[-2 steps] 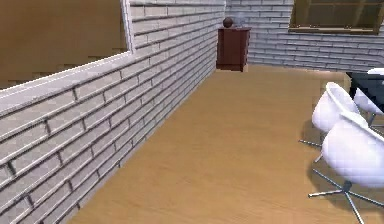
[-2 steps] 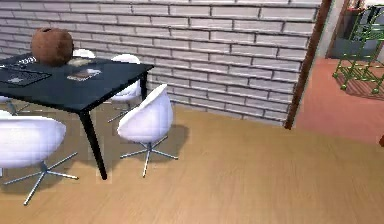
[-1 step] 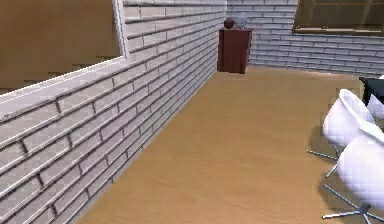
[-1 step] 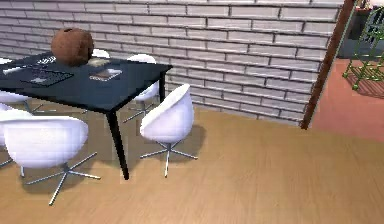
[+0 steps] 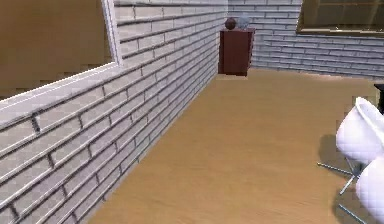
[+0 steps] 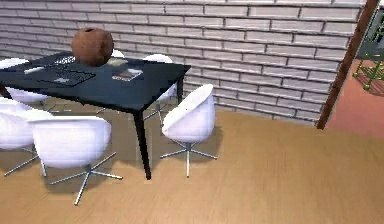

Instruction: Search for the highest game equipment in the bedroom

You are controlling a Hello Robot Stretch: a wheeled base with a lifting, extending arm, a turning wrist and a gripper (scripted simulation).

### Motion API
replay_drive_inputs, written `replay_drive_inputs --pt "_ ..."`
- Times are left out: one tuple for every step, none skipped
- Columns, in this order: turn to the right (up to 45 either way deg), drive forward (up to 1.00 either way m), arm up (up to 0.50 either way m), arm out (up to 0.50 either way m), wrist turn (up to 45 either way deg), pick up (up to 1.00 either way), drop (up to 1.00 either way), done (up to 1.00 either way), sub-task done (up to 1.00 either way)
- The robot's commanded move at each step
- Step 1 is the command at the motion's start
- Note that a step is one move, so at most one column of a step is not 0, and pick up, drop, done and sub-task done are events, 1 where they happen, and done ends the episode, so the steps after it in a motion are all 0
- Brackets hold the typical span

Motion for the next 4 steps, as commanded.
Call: replay_drive_inputs --pt "18.0 0.00 0.00 0.00 0.0 0.00 0.00 0.00 0.00" --pt "0.0 1.00 0.00 0.00 0.0 0.00 0.00 0.00 0.00" --pt "0.0 1.00 0.00 0.00 0.0 0.00 0.00 0.00 0.00" --pt "0.0 1.00 0.00 0.00 0.0 0.00 0.00 0.00 0.00"
